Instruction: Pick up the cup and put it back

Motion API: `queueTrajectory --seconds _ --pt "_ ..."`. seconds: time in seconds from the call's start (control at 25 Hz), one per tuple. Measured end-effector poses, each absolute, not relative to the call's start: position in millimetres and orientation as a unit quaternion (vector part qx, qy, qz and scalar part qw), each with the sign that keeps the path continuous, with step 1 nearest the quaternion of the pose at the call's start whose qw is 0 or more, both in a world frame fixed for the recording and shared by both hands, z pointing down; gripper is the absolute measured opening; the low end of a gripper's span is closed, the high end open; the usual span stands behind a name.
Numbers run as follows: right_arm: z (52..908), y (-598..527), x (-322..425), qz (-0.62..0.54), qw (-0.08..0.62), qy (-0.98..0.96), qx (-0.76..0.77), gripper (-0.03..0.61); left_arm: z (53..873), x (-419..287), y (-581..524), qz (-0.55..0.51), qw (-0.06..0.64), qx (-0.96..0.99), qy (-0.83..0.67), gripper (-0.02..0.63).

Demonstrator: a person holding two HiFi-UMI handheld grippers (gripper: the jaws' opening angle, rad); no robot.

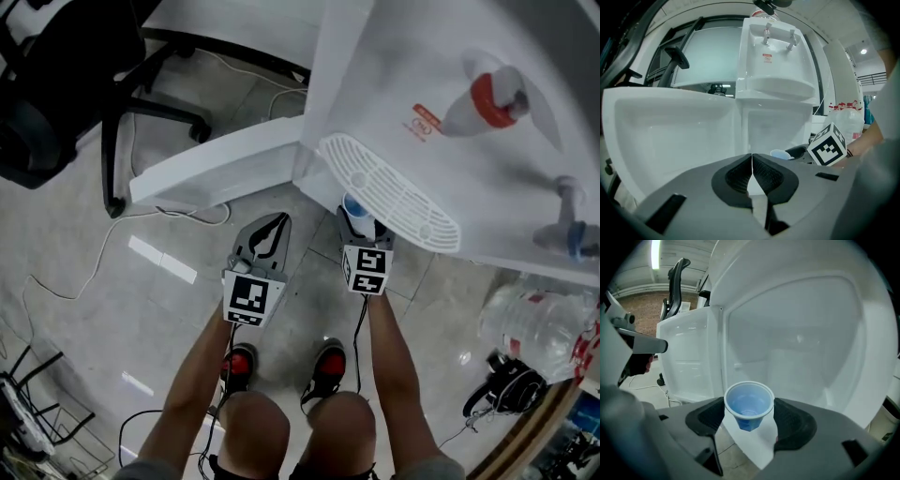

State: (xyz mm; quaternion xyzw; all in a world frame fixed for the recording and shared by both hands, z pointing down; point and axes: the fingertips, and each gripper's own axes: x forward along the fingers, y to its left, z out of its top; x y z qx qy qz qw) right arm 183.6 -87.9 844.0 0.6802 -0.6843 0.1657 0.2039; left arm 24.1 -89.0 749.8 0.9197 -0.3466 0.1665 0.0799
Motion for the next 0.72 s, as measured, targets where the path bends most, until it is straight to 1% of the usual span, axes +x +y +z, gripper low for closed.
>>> queueTrajectory --seconds 0.36,0.72 --pt "867 -117 194 0.168 0.205 -0.682 0.681 0.334 768 26 -106 0.168 0.072 0.917 -0.354 0.026" --pt "888 -123 209 0.181 0.213 -0.668 0.69 0.334 778 30 -104 0.17 0.067 0.916 -0.356 0.026"
